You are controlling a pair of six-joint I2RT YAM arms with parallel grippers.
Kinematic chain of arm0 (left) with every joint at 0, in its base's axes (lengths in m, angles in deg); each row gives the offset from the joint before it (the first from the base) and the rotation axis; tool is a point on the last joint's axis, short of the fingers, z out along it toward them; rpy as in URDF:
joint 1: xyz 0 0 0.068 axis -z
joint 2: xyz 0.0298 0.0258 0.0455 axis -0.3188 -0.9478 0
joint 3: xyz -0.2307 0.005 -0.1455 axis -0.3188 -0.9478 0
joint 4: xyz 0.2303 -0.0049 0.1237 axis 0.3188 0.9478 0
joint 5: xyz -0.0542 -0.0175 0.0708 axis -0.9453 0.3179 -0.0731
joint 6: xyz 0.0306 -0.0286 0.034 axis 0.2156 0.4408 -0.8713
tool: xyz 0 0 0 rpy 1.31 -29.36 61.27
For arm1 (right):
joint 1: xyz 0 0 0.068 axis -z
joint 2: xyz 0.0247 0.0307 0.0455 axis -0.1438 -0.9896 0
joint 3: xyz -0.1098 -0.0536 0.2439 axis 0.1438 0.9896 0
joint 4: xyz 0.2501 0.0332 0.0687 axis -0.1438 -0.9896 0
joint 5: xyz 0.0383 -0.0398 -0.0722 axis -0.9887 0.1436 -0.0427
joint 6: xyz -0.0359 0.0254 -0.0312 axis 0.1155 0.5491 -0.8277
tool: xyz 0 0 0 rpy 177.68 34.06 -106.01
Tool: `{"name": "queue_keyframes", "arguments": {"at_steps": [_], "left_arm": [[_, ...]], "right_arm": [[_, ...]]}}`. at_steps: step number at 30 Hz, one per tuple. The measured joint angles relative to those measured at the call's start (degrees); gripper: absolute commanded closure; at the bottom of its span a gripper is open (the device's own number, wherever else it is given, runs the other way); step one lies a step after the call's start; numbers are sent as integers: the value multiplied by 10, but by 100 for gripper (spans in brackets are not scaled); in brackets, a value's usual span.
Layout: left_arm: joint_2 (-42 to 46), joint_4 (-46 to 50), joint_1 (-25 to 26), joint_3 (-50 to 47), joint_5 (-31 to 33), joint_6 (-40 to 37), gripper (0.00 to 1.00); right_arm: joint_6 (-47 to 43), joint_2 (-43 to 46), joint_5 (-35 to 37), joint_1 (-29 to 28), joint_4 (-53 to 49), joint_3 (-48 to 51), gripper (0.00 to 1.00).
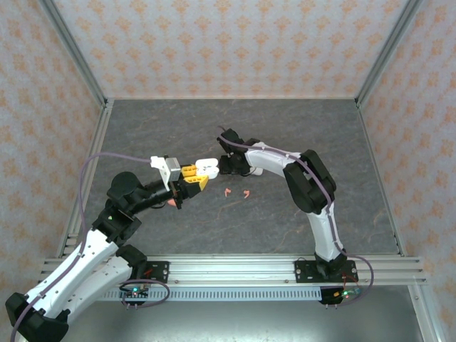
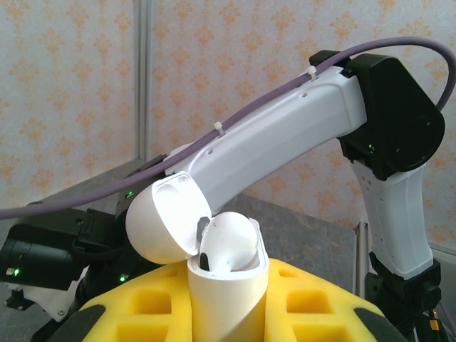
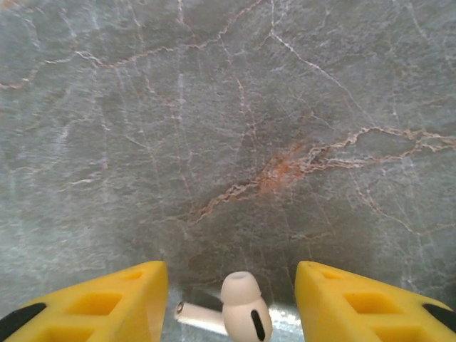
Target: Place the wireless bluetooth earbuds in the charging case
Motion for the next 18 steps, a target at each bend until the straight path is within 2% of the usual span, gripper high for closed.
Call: {"name": "queue_keyframes", "arguments": {"at_steps": [6, 18], "left_arm": [[0, 0, 0, 0, 0, 0, 100], [0, 0, 0, 0, 9, -4, 100]], "right_arm": [[-18, -1, 21, -8, -14, -3, 54], [-35, 26, 34, -10, -15, 40, 56]]}}
